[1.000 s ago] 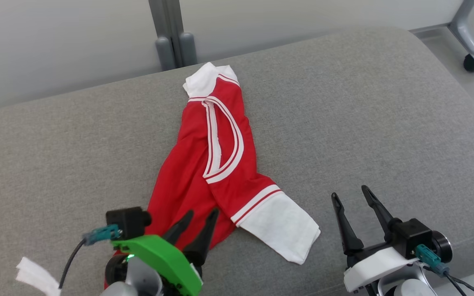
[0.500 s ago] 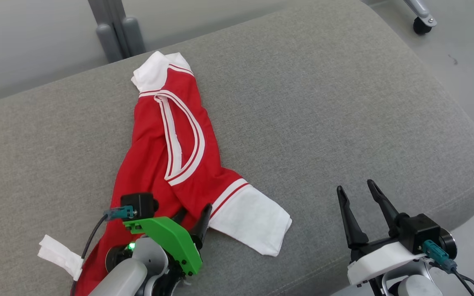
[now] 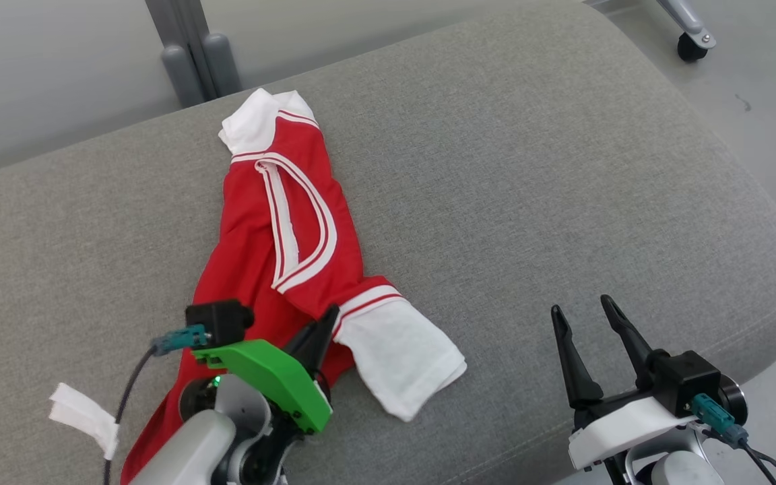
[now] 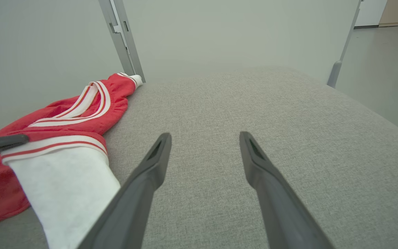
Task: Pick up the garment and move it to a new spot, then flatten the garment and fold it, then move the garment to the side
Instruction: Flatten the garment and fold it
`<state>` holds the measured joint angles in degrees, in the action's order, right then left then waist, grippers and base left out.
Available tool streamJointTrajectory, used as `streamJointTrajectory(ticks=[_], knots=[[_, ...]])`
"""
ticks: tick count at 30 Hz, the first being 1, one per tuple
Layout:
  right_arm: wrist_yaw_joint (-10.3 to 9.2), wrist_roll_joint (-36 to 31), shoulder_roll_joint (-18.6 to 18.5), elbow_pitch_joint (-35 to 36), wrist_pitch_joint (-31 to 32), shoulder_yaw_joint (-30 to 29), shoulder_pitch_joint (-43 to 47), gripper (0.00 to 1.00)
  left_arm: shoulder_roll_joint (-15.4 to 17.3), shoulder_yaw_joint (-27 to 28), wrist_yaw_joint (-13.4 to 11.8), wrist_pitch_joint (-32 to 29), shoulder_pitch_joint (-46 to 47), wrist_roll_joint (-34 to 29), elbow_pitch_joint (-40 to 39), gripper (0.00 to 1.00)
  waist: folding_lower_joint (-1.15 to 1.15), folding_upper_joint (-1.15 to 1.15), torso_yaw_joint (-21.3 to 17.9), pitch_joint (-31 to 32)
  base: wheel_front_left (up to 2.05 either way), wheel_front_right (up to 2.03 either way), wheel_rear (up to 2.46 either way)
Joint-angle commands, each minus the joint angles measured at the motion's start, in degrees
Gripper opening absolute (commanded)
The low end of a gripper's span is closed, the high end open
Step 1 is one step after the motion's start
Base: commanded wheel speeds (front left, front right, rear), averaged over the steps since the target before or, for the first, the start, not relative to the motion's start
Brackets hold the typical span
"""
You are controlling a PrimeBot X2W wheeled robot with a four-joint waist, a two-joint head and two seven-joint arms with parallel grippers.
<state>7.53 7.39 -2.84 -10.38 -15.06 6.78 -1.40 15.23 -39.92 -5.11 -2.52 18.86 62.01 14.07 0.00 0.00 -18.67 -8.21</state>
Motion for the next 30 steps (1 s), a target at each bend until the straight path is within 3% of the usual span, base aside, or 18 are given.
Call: streamJointTrajectory(ticks=[1,7,13,18,23,28,30], knots=[[-0.08,-0.20,-0.09,0.02,-0.18,-0.02,0.58,1.00,1.80,1.32,-0.02,0.43,-0.68,0.91,-1.89,0.00,0.00,0.00,0.23,0.43,0.00,0.00,0.00],[-0.08,0.10,-0.09,-0.24,-0.18,-0.37,1.25,1.00,7.48,4.67,-0.69,-3.74,-1.51,4.46,-15.83,0.00,0.00,0.00,1.20,1.10,0.00,0.00,0.00],[-0.08,0.99,-0.09,-0.71,-0.18,1.66,-0.36,1.00,7.75,3.47,-2.48,-10.85,3.62,6.22,-22.05,0.00,0.00,0.00,-0.41,1.46,0.00,0.00,0.00],[-0.08,1.64,-0.10,-0.71,-0.17,3.11,-1.87,1.00,3.65,1.02,-4.50,-14.39,8.75,6.30,-18.38,0.00,0.00,0.00,-4.26,0.91,0.00,0.00,0.00],[-0.08,3.39,-0.06,-0.25,-0.17,4.78,-3.27,1.00,0.20,-1.79,-5.60,-15.72,15.38,2.63,-9.48,0.00,0.00,0.00,-9.85,-1.63,0.00,0.00,0.00],[-0.08,5.74,-0.05,0.39,-0.17,4.50,-2.95,1.00,-3.06,-4.12,-4.72,-15.41,21.19,-0.73,-0.91,0.00,0.00,0.00,-13.50,-5.03,0.00,0.00,0.00],[-0.08,6.57,0.01,0.82,-0.17,3.97,-2.32,1.00,-4.13,-4.77,-4.46,-14.37,23.13,-2.10,3.04,0.40,0.00,0.00,-13.75,-6.38,0.00,0.00,0.00]])
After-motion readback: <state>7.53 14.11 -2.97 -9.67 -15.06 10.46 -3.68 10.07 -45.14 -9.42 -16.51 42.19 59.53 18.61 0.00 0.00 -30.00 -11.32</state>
